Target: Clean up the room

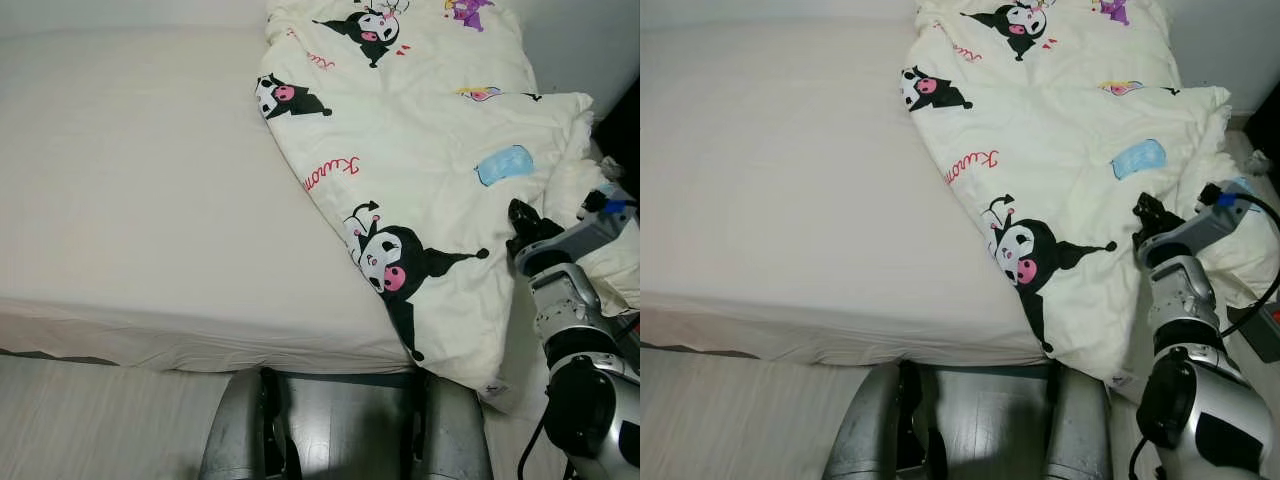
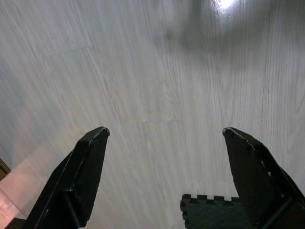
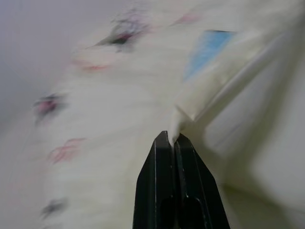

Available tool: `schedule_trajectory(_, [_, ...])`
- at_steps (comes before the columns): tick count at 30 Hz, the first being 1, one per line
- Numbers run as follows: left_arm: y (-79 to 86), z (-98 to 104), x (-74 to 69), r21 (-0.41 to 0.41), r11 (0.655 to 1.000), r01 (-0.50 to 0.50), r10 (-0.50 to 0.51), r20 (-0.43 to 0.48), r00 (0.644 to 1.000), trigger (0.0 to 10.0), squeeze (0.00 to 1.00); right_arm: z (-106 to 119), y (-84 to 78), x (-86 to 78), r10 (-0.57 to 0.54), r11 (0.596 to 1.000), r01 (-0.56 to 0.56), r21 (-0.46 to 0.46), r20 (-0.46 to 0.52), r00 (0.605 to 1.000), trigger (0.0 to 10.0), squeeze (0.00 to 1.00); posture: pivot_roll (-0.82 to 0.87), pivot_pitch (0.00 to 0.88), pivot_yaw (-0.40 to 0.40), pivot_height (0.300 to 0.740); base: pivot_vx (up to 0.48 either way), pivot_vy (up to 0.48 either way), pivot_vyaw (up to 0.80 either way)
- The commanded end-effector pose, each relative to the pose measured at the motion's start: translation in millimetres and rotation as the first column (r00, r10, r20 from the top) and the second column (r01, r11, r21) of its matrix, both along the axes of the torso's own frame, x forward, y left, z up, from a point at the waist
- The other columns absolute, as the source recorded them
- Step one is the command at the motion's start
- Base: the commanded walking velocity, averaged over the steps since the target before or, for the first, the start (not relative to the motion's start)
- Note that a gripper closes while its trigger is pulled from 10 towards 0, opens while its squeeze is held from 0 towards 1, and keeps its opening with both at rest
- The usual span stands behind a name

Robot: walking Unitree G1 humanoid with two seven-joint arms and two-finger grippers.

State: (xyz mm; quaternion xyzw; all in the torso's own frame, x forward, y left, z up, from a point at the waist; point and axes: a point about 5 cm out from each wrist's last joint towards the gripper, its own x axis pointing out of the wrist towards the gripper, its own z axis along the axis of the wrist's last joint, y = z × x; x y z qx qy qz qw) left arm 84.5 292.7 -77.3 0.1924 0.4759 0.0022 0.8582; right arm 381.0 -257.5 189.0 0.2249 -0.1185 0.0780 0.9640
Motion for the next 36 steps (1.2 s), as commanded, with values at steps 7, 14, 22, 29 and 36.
schedule_trajectory(7, [-3.4,-6,-6.4,0.002,1.0,-0.031,0.031,-0.047,0.998,10.0,0.0,-16,153.8,-17.5,0.719,0.68,-0.7,-0.218,0.015,0.695,0.0,0.0,0.13,0.295,0.066,0.546,0.0,0.0,0.0])
schedule_trajectory(14, [-11.5,-10,1.2,-0.003,0.999,-0.041,0.041,-0.051,0.998,10.0,0.0,-66,251.6,-102.1,0.97,0.081,-0.949,-0.304,-0.197,0.146,0.0,0.0,0.1,0.263,0.048,0.546,0.0,0.0,0.0])
schedule_trajectory(22, [-16.1,-13,-1.6,-0.004,0.998,-0.058,0.057,-0.07,0.996,10.0,0.0,-95,278.9,-123.1,0.956,0.035,-0.955,-0.294,-0.268,0.118,0.0,0.0,0.09,0.246,0.028,0.546,0.0,0.0,0.0])
schedule_trajectory(29, [-20.2,-16,-5.7,-0.007,0.998,-0.067,0.066,-0.087,0.994,10.0,0.0,-86,286.2,-106.7,0.921,0.223,-0.935,-0.277,-0.253,0.295,0.0,0.0,0.07,0.237,0.011,0.546,0.0,0.0,0.0])
schedule_trajectory(36, [-28.0,-20,-6.0,-0.017,0.998,-0.065,0.063,-0.098,0.993,10.0,0.0,-36,306.1,-79.3,0.881,0.469,-0.883,-0.011,-0.062,0.469,0.0,0.0,0.05,0.234,0.0,0.546,0.0,0.0,0.0])
